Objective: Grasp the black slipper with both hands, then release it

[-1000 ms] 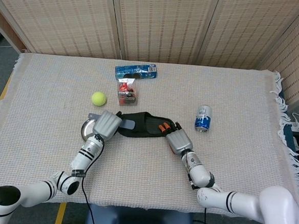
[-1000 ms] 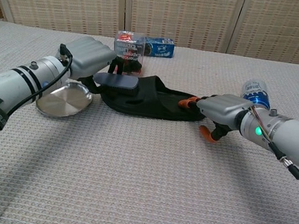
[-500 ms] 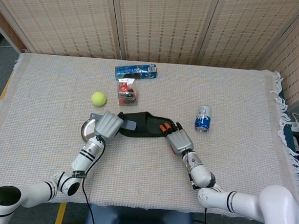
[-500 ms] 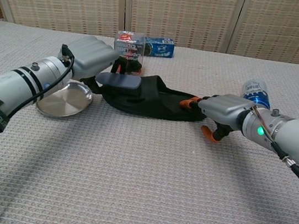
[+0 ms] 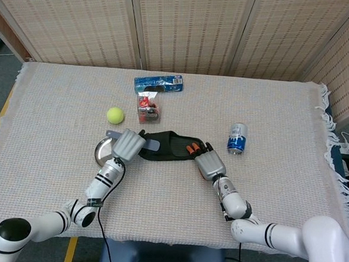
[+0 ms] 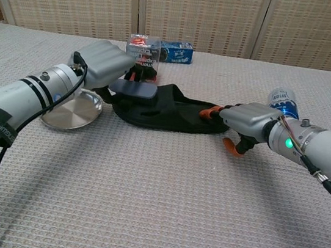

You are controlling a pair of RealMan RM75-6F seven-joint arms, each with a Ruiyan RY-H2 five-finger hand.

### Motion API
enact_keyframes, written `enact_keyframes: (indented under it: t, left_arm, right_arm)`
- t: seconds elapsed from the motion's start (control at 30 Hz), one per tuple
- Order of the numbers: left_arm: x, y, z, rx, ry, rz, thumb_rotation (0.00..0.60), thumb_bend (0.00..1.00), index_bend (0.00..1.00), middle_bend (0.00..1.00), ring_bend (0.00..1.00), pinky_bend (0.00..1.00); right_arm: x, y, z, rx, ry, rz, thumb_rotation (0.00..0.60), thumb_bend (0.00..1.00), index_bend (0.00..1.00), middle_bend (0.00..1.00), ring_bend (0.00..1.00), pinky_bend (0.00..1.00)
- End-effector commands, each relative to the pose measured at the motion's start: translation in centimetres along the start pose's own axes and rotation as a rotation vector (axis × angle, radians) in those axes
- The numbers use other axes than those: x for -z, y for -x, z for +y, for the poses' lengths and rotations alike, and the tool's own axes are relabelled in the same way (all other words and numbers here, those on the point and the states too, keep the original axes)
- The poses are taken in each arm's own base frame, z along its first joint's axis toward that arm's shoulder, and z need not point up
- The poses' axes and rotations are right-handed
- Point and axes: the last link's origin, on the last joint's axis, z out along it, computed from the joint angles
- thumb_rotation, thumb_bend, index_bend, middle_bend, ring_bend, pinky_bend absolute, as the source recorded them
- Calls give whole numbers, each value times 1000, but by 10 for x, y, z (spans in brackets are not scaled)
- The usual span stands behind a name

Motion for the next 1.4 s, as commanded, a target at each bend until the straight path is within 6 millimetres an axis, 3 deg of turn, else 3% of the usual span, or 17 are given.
enact_keyframes:
  t: [0.03, 0.27, 0.67, 0.83, 0.97, 1.17, 1.4]
  left_arm:
    - [-1, 4, -7, -14, -24, -14, 600, 396, 472, 553, 814, 1000]
    - [0, 12, -18, -14, -57, -46, 600, 407, 476, 555, 814, 1000]
    - [14, -17, 10, 54, 42, 51, 600, 406, 475, 555, 814, 1000]
    - [18, -20, 13, 20, 55, 55, 600, 411, 476, 557, 814, 1000]
    - [19, -13, -3, -6, 12, 26, 600, 413, 477, 556, 814, 1000]
    - [40, 1, -44, -33, -63, -25, 600, 413, 476, 555, 814, 1000]
    - [71, 23, -79, -70, -126, -109, 600, 412, 475, 554, 814, 1000]
  right_arm:
    - [0, 0, 0, 0, 1, 0, 600, 611, 39, 0, 0, 0]
    - [1, -1, -1, 2, 0, 3, 600, 611, 39, 0, 0, 0]
    - [1, 1, 3, -10, 9, -1, 600, 611, 39, 0, 0, 0]
    - [2, 0, 0, -10, -4, 3, 600, 611, 39, 0, 0, 0]
    - [5, -7, -2, -28, -18, 19, 600, 609, 15, 0, 0, 0]
    - [25, -31, 7, -97, -48, 91, 600, 281, 0, 0, 0, 0]
    - [56, -64, 22, -121, -44, 196, 600, 224, 0, 0, 0, 0]
